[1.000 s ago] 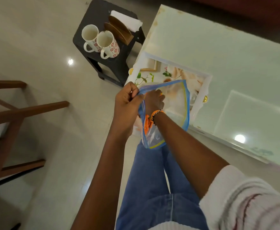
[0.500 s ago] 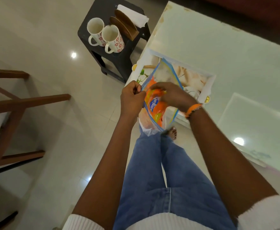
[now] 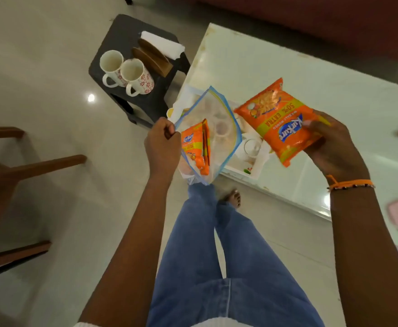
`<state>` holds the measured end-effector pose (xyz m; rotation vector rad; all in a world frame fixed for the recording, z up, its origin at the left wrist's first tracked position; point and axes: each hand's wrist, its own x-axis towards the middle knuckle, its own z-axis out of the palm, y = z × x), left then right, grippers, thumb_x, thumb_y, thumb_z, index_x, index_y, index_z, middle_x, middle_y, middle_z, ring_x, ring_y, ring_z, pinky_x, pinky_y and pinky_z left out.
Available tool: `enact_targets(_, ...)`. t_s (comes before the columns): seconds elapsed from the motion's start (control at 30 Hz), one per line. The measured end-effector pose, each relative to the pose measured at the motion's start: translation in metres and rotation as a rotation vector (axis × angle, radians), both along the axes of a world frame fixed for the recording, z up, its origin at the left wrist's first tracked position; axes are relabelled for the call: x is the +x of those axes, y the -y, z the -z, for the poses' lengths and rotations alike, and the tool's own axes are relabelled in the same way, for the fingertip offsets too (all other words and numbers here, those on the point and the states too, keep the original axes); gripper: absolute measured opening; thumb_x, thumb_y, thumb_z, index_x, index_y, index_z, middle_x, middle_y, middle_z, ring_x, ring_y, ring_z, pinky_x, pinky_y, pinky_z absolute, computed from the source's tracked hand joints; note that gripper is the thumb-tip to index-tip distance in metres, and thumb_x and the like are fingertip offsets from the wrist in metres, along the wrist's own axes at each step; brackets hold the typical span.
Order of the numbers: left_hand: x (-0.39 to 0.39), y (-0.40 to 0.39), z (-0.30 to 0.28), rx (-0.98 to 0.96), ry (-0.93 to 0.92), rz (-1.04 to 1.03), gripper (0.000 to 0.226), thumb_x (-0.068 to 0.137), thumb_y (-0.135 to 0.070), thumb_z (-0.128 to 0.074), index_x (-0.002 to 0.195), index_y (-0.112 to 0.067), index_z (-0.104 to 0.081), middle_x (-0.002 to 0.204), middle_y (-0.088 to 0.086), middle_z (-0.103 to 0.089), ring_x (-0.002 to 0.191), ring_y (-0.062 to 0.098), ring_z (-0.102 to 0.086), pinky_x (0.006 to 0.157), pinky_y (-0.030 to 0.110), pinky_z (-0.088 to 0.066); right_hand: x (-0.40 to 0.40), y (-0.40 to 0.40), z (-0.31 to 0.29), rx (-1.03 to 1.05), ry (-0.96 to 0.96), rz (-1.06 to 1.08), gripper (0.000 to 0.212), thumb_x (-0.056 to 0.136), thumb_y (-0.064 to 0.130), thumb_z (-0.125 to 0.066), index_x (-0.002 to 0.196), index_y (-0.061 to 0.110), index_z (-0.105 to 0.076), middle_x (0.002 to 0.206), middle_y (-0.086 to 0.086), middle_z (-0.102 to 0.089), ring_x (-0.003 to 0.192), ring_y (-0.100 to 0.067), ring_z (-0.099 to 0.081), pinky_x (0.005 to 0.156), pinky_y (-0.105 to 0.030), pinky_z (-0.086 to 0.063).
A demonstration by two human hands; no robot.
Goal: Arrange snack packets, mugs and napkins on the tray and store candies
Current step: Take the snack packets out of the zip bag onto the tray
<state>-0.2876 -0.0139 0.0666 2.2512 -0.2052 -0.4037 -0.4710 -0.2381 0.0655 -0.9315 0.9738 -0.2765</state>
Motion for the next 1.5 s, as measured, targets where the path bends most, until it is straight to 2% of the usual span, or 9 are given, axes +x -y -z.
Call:
enact_targets(0.27, 0.006, 0.021, 0.022, 0.028, -0.034, 0.071, 0.034, 0.082, -0.006, -0.052, 0.061, -0.025, -0.033, 0.062, -0.004, -0.043, 0.064, 0.019, -0.045, 0.06, 0.037, -0.043, 0.011, 0.009, 0.08, 0.08, -0.231, 0.348, 0.039, 0.093, 0.013, -0.052, 0.129, -0.002, -0.049, 0.127, -0.022, -0.056, 0.101, -0.028, -0.059, 0.092, -0.046, -0.05)
enact_targets(0.77, -0.016, 0.057, 0.046, -0.051, -0.165, 0.2, 0.034, 0.089, -0.016, -0.058, 0.064, -0.025, -0.037, 0.084, 0.031, -0.053, 0.087, 0.045, -0.059, 0.071, 0.054, -0.05, 0.046, 0.067, 0.193, -0.121, -0.549, 0.115, 0.016, 0.091, 0.005, -0.047, 0.099, 0.019, -0.051, 0.103, -0.009, -0.054, 0.097, -0.023, -0.051, 0.1, -0.042, -0.048)
enact_targets(0.87, -0.017, 0.054, 0.045, -0.05, -0.198, 0.189, 0.032, 0.089, -0.015, -0.057, 0.066, -0.023, -0.037, 0.088, 0.032, -0.054, 0.091, 0.044, -0.059, 0.075, 0.056, -0.051, 0.044, 0.069, 0.202, -0.157, -0.578, 0.049, 0.035, 0.094, 0.003, -0.04, 0.128, 0.006, -0.05, 0.121, -0.012, -0.055, 0.105, -0.021, -0.051, 0.101, -0.039, -0.046)
enact_targets(0.97, -0.016, 0.054, 0.043, -0.058, -0.218, 0.19, 0.032, 0.09, -0.014, -0.057, 0.066, -0.023, -0.037, 0.09, 0.033, -0.055, 0.094, 0.045, -0.058, 0.077, 0.057, -0.05, 0.049, 0.072, 0.209, -0.196, -0.621, -0.053, 0.026, 0.091, -0.003, -0.036, 0.092, 0.003, -0.061, 0.088, -0.007, -0.056, 0.081, -0.015, -0.051, 0.081, -0.033, -0.048)
enact_targets(1.07, -0.015, 0.055, 0.045, -0.063, -0.225, 0.191, 0.032, 0.09, -0.017, -0.057, 0.065, -0.024, -0.037, 0.09, 0.032, -0.055, 0.093, 0.044, -0.059, 0.078, 0.056, -0.051, 0.055, 0.077, 0.216, -0.313, -0.737, -0.147, 0.035, 0.085, -0.005, -0.036, 0.059, 0.017, -0.044, 0.064, 0.0, -0.043, 0.065, -0.014, -0.04, 0.061, -0.023, -0.036)
enact_targets(1.17, -0.013, 0.054, 0.046, -0.081, -0.224, 0.191, 0.033, 0.09, -0.018, -0.057, 0.065, -0.024, -0.037, 0.089, 0.033, -0.055, 0.091, 0.045, -0.059, 0.077, 0.054, -0.051, 0.056, 0.072, 0.204, -0.349, -0.789, -0.187, 0.026, 0.092, 0.004, -0.039, 0.111, 0.002, -0.058, 0.119, -0.015, -0.06, 0.111, -0.025, -0.055, 0.098, -0.032, -0.043)
enact_targets(1.27, -0.01, 0.049, 0.043, -0.101, -0.245, 0.167, 0.032, 0.09, -0.018, -0.057, 0.065, -0.023, -0.037, 0.09, 0.033, -0.056, 0.091, 0.046, -0.06, 0.076, 0.055, -0.051, 0.051, 0.061, 0.18, -0.437, -0.798, -0.135, 0.048, 0.095, 0.01, -0.039, 0.143, 0.004, -0.03, 0.148, -0.013, -0.039, 0.137, -0.024, -0.037, 0.113, -0.031, -0.031)
enact_targets(1.4, -0.006, 0.034, 0.034, -0.116, -0.254, 0.132, 0.034, 0.089, -0.015, -0.057, 0.065, -0.022, -0.035, 0.088, 0.036, -0.053, 0.086, 0.048, -0.057, 0.074, 0.055, -0.049, 0.053, 0.022, 0.11, -0.562, -0.571, 0.054, 0.025, 0.09, 0.008, -0.043, 0.111, 0.009, -0.057, 0.115, -0.01, -0.063, 0.095, -0.015, -0.062, 0.091, -0.033, -0.049)
enact_targets(1.5, 0.0, 0.018, 0.029, -0.119, -0.276, 0.08, 0.034, 0.089, -0.01, -0.056, 0.065, -0.021, -0.034, 0.076, 0.026, -0.044, 0.071, 0.039, -0.045, 0.065, 0.046, -0.042, 0.062, -0.036, 0.042, -0.314, -0.253, 0.033, 0.021, 0.089, 0.002, -0.041, 0.083, 0.016, -0.055, 0.078, -0.007, -0.06, 0.054, -0.006, -0.061, 0.059, -0.021, -0.053)
